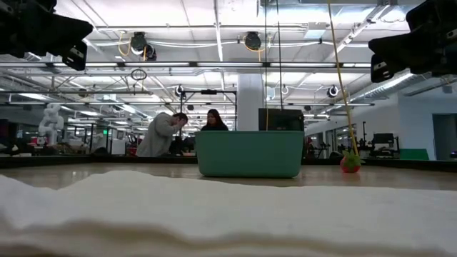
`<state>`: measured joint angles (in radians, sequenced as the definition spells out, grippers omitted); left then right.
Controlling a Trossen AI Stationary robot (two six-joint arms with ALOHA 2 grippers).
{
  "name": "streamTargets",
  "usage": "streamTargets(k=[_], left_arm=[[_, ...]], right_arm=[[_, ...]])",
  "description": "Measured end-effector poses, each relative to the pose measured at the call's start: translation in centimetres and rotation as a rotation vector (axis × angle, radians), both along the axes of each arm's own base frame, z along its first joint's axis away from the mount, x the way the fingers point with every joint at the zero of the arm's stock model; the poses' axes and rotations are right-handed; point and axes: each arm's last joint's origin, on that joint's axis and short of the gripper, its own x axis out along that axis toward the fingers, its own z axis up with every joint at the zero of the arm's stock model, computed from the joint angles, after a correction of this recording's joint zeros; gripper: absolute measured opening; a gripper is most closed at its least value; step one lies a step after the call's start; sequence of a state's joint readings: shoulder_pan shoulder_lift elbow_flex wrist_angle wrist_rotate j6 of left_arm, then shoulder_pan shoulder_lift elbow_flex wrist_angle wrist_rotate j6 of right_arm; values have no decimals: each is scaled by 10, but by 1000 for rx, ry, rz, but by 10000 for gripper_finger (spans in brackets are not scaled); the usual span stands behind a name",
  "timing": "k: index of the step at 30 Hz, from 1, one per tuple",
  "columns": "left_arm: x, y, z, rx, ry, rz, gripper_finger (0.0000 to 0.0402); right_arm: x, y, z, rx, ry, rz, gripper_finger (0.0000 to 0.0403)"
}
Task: Pick and placing Produce into tupperware
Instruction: Put the yellow lemon into the blue bin
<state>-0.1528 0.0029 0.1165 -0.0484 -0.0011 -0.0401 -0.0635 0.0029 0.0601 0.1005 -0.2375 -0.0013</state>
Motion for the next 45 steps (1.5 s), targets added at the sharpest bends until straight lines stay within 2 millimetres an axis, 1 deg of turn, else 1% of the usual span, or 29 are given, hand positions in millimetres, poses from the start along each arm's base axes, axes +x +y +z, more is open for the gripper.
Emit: streamTargets(k=[4,11,19,30,35,39,45], left_arm=[[0,0,0,-9,3,4,26],[0,0,0,-16,3,5,26],[1,0,3,-71,-17,3,26],[16,-9,14,-85,-78,-82,26],[24,-15,33,-81,-62,-111,26],[33,-21,57,-60,-35,-128,26],[51,-29,85,-20,104,-128,26]], right_arm=[[0,0,0,-27,-4,-3,0],[0,0,0,-24,-4,-3,0],[0,0,0,-44,-8,-5,0],[0,0,0,-37,-6,-4,0],[0,0,0,-37,-6,-4,0],[0,0,0,-38,-6,-4,0],[0,0,0,-39,-7,-4,0]])
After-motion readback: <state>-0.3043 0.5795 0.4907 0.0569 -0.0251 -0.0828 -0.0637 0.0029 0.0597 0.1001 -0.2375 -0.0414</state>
